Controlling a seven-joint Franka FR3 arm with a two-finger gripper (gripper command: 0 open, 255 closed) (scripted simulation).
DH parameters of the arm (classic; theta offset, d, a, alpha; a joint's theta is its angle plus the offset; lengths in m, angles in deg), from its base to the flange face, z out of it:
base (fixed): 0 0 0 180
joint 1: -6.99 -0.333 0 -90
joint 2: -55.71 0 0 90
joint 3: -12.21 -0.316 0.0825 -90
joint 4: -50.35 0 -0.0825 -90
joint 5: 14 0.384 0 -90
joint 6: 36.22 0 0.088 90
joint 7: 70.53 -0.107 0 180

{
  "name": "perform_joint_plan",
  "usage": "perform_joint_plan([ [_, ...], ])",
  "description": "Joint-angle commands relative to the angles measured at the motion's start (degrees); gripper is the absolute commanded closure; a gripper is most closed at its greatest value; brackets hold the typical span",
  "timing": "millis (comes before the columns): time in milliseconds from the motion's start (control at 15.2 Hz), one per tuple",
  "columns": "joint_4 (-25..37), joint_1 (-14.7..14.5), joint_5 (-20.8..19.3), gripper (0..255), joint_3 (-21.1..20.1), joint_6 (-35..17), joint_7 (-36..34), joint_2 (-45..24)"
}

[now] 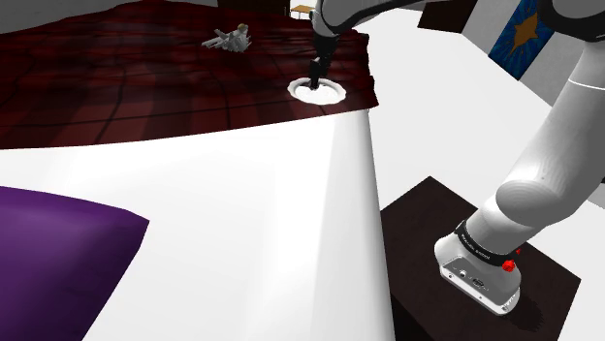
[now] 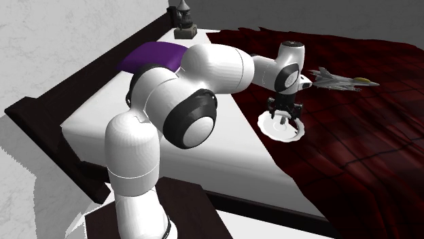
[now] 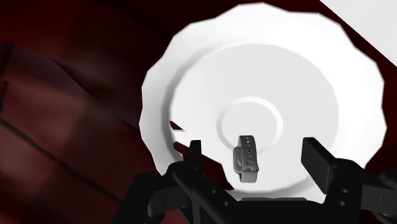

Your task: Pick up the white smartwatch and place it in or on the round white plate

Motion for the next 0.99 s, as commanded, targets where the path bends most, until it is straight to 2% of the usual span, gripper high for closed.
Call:
perform_joint_plan([
  [0,0.0,0.0,0.0,0,0.0,0.0,0.0,0.0],
  [132,0.0,0.0,0.0,0,0.0,0.0,0.0,0.0],
  [396,4.0,-0.2,1.0,0,-0.4,6.4,0.6,2.4],
  [924,4.0,-0.2,1.0,0,-0.4,6.4,0.6,2.4],
])
